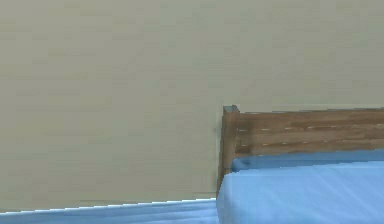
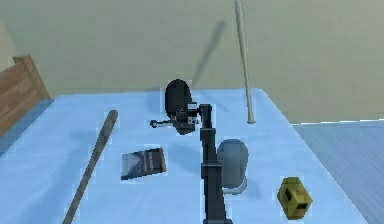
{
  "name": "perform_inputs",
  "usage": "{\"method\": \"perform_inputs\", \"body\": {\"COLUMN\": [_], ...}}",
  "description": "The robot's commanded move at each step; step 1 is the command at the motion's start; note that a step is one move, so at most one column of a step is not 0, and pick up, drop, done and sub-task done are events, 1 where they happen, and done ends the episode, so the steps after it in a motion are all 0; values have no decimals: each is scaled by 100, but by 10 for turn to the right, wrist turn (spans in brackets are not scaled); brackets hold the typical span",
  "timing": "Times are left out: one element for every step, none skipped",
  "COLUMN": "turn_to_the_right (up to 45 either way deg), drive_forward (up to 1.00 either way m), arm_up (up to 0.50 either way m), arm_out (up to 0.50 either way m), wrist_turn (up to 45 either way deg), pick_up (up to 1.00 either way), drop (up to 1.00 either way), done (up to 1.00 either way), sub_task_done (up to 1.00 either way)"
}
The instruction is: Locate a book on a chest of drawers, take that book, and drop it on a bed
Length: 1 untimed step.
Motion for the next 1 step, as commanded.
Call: {"method": "perform_inputs", "body": {"turn_to_the_right": [0], "drive_forward": [0], "arm_up": [10], "arm_out": [0], "wrist_turn": [0], "pick_up": [0], "drop": [0], "done": [0], "sub_task_done": [0]}}
